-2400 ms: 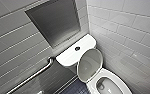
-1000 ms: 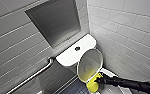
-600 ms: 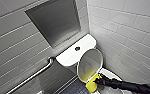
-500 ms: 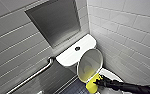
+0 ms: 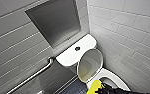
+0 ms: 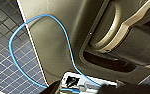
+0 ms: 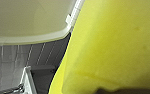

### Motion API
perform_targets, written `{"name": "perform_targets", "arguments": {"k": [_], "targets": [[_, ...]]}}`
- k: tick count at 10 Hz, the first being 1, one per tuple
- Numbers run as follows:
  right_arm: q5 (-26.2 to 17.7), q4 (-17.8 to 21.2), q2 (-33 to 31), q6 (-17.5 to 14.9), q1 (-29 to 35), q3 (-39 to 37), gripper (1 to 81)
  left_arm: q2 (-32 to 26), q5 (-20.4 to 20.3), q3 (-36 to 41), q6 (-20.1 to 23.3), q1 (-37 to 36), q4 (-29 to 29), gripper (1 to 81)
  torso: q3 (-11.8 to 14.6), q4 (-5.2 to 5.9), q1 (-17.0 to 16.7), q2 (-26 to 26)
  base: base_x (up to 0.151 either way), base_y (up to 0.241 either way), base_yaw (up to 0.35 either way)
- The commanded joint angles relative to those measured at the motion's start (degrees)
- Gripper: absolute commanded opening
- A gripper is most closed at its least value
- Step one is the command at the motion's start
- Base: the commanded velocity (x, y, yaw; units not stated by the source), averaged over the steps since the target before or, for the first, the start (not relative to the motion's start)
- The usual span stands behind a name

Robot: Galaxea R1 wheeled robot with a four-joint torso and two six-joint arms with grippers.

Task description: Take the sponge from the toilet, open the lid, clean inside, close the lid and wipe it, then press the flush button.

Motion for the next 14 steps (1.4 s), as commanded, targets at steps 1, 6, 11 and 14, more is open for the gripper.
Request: {"name": "perform_targets", "arguments": {"k": [1, 6, 11, 14], "targets": [[-4.32, -2.00, -5.84, 0.45, 0.96, 7.54, 1.0, -0.72, 5.04, -0.42, 0.26, 1.30, 0.02, 81.1, 0.00, 0.00, 0.00, 0.00, 0.000, 0.000, 0.000], [-3.44, -2.01, -18.84, 0.62, -2.29, 16.76, 1.0, -0.55, 5.04, -0.42, 0.35, 1.30, 0.02, 81.1, 0.00, 0.00, 0.00, 0.00, 0.000, 0.000, 0.000], [-2.91, -2.27, -25.53, 0.62, -5.80, 22.31, 1.0, -0.98, 4.95, -0.42, 0.26, 1.12, 0.99, 81.1, 0.00, 0.00, 0.00, 0.00, 0.000, 0.000, 0.000], [-2.91, -2.10, -27.38, 0.62, -8.27, 22.23, 1.0, -1.51, 4.95, -0.42, 0.00, -0.11, 0.29, 81.1, 0.00, 0.00, 0.00, 0.00, 0.000, 0.000, 0.000]]}}
